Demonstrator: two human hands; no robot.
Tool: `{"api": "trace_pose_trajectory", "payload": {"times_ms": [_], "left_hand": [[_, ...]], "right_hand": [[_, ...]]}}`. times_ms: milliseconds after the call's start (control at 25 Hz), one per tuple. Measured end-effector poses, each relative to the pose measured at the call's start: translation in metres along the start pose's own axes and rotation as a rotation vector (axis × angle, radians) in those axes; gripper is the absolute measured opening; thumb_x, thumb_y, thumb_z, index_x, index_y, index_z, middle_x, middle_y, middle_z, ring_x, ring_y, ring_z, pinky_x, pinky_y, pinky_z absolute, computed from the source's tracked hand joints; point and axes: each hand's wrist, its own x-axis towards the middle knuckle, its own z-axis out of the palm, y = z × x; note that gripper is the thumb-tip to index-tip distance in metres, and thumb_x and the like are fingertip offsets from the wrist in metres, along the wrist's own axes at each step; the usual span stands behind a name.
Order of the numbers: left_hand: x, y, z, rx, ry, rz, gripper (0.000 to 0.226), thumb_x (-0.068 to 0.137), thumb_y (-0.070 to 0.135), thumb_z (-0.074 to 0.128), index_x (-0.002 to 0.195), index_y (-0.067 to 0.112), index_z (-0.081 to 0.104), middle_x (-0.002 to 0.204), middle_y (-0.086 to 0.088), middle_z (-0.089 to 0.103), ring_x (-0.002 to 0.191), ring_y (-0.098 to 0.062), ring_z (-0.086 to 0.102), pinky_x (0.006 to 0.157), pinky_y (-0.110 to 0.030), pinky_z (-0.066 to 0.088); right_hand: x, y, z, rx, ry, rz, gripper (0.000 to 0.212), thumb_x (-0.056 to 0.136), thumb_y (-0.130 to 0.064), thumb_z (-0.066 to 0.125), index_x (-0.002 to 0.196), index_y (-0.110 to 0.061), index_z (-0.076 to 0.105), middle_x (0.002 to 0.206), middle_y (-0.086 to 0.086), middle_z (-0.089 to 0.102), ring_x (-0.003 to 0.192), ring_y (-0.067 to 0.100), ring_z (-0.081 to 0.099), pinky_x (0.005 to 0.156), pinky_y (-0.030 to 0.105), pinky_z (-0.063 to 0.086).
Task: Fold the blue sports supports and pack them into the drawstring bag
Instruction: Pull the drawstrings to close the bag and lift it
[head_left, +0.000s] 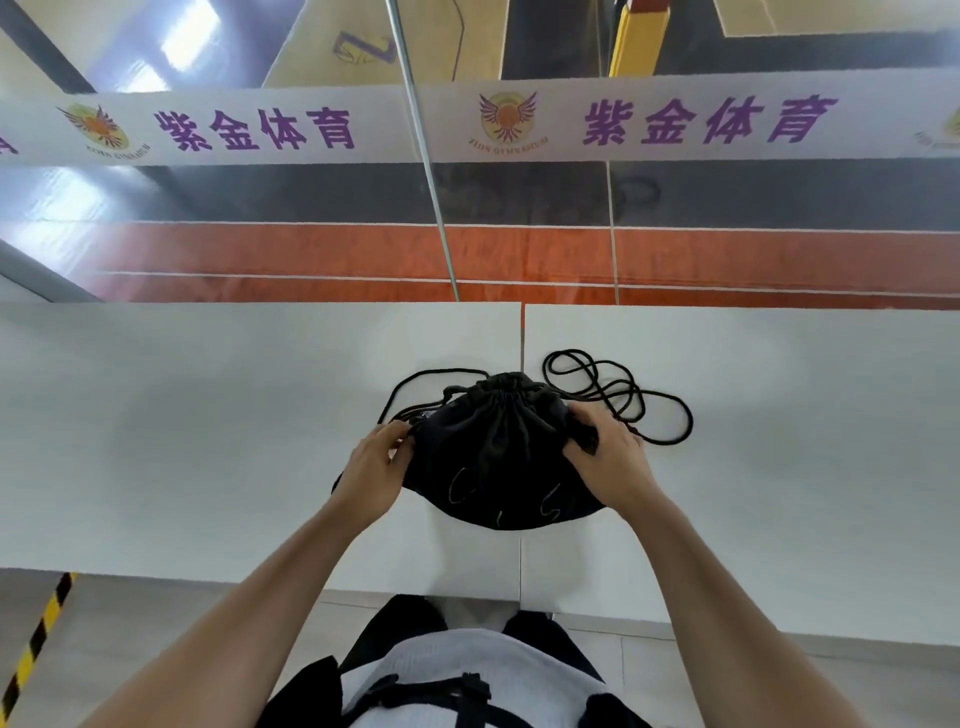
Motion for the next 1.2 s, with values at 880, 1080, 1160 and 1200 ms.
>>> {"api": "trace_pose_trajectory", "payload": {"times_ms": [880, 1080, 1160, 1200], "left_hand": [[-0.009, 0.143, -0.057, -0.284, -0.388, 0.848, 0.019, 0.104, 0.025, 0.049, 0.100, 0.021, 0.067, 0.089, 0.008, 0.069, 0.082, -0.005, 0.062, 0.074, -0.022, 0.047], [-0.076, 0.168, -0.011, -0.200, -0.637, 0.953, 0.022, 0.106, 0.025, 0.043, 0.105, 0.017, 0.064, 0.093, 0.006, 0.068, 0.088, -0.009, 0.063, 0.078, -0.029, 0.047], [-0.115, 0.173, 0.009, -0.161, -0.764, 0.998, 0.024, 0.107, 0.025, 0.039, 0.101, 0.017, 0.061, 0.092, 0.005, 0.066, 0.086, -0.010, 0.061, 0.079, -0.032, 0.045], [-0.137, 0.174, 0.017, -0.163, -0.840, 1.008, 0.026, 0.107, 0.025, 0.038, 0.097, 0.018, 0.061, 0.088, 0.006, 0.064, 0.082, -0.010, 0.058, 0.078, -0.032, 0.044]], "right_hand": [[-0.244, -0.111, -0.006, 0.516, 1.417, 0.218, 0.016, 0.100, -0.016, 0.059, 0.097, -0.021, 0.073, 0.087, -0.007, 0.074, 0.080, 0.003, 0.066, 0.076, 0.015, 0.051], [-0.349, -0.112, 0.014, 0.549, 1.674, 0.298, 0.014, 0.097, -0.010, 0.064, 0.093, -0.019, 0.074, 0.072, -0.015, 0.072, 0.070, -0.003, 0.064, 0.071, 0.012, 0.052], [-0.395, -0.109, 0.028, 0.549, 1.768, 0.337, 0.017, 0.097, -0.010, 0.065, 0.090, -0.023, 0.074, 0.074, -0.014, 0.073, 0.072, 0.000, 0.066, 0.073, 0.014, 0.052], [-0.418, -0.108, 0.034, 0.555, 1.815, 0.364, 0.016, 0.097, -0.011, 0.065, 0.091, -0.023, 0.074, 0.078, -0.011, 0.073, 0.075, 0.001, 0.067, 0.074, 0.015, 0.053]]}}
